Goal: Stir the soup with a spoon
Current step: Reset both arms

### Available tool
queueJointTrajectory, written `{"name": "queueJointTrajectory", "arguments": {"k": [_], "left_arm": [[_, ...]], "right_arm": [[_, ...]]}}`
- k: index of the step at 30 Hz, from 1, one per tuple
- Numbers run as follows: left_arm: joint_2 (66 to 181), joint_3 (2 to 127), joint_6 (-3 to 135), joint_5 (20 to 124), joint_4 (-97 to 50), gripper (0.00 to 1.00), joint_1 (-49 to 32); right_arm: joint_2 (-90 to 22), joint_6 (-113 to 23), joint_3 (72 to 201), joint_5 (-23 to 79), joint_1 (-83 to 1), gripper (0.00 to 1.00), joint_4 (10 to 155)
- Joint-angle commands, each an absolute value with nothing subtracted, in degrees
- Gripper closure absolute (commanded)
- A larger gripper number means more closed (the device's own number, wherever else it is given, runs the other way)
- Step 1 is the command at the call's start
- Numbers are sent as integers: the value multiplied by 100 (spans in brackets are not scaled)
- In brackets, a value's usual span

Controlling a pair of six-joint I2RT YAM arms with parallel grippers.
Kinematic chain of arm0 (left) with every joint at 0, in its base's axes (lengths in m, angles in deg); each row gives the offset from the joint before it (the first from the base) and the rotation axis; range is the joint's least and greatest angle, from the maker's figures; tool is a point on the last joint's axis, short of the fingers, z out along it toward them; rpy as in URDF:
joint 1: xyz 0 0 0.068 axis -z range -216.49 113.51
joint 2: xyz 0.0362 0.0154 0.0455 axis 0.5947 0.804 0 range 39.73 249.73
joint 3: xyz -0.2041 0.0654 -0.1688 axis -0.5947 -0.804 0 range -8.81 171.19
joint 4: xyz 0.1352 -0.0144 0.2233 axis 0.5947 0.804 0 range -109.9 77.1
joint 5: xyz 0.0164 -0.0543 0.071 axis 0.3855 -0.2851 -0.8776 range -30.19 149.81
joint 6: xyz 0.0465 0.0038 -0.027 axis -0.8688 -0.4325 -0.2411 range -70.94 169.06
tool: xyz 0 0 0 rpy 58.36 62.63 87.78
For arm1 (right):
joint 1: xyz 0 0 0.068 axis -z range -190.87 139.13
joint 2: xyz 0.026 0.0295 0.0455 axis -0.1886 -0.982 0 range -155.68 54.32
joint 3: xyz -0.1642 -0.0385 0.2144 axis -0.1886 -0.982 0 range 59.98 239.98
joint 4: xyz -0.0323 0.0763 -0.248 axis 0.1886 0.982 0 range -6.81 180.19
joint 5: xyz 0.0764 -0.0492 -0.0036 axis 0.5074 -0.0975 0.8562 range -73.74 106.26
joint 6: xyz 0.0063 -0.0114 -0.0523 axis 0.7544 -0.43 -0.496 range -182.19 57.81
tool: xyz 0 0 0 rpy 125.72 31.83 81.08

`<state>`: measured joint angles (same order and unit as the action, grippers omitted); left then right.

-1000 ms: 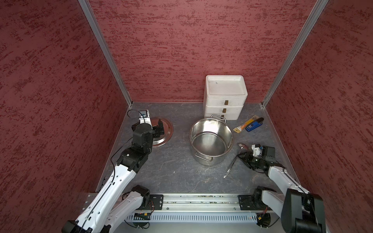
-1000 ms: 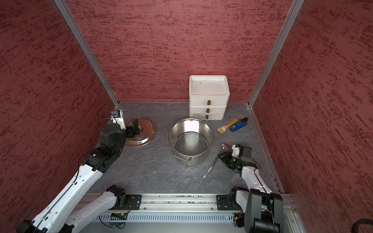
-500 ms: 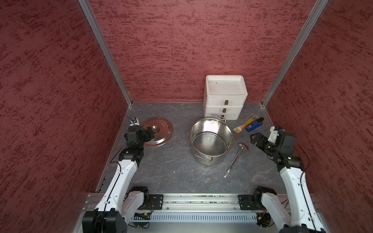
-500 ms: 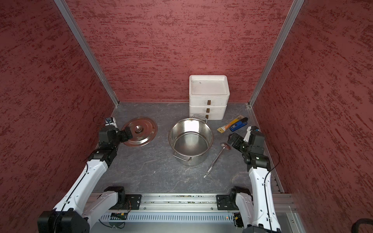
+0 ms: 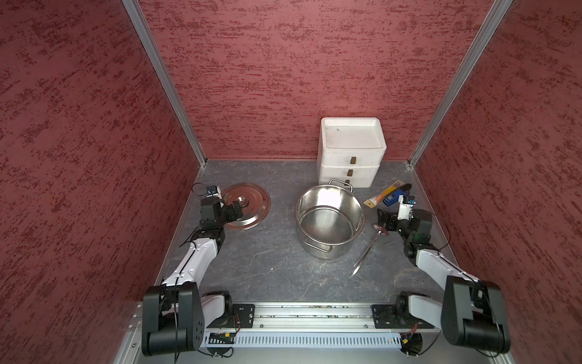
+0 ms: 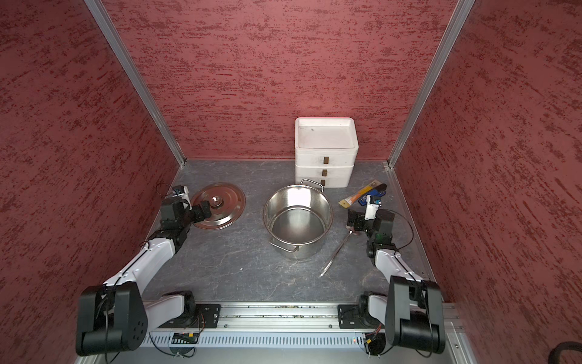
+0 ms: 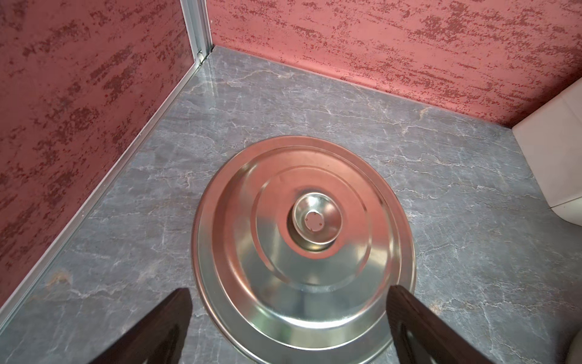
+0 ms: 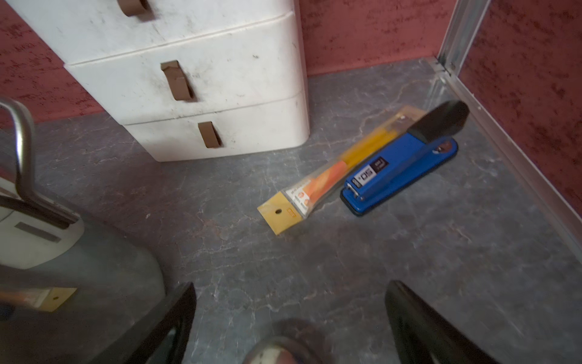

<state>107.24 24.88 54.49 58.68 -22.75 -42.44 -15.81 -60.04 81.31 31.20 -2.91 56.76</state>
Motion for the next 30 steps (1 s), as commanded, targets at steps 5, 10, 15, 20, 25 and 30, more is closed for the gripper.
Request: {"name": "queueJointTrajectory", "arguments": {"k": [5,10,15,20,25,30], "left_arm": [[11004,2251,5302,5995,-3143,0,-4241],[11344,2093,5230,6237,-3912,0,-4199],[11858,1668,5014,6664,-5611,0,-4124],[12492,1472,4918,6890,-6570,0,-4087],[12718,1238,4969,6859,-7207,0,-4111],[12717,1297,4911,6496,-7063,0,-3972]], "right_arm": [[-2819,-6341,7875,2634,-881,2,2929],[-3426,-6181,8080,2156,-911,2,2839],[-3432,-6202,8185,2144,-917,2,3039],[-3434,-6199,8195,2125,-921,2,3073],[-3430,-6204,8219,2105,-925,1,3098],[-3430,-6209,8226,2100,-932,2,3111]]}}
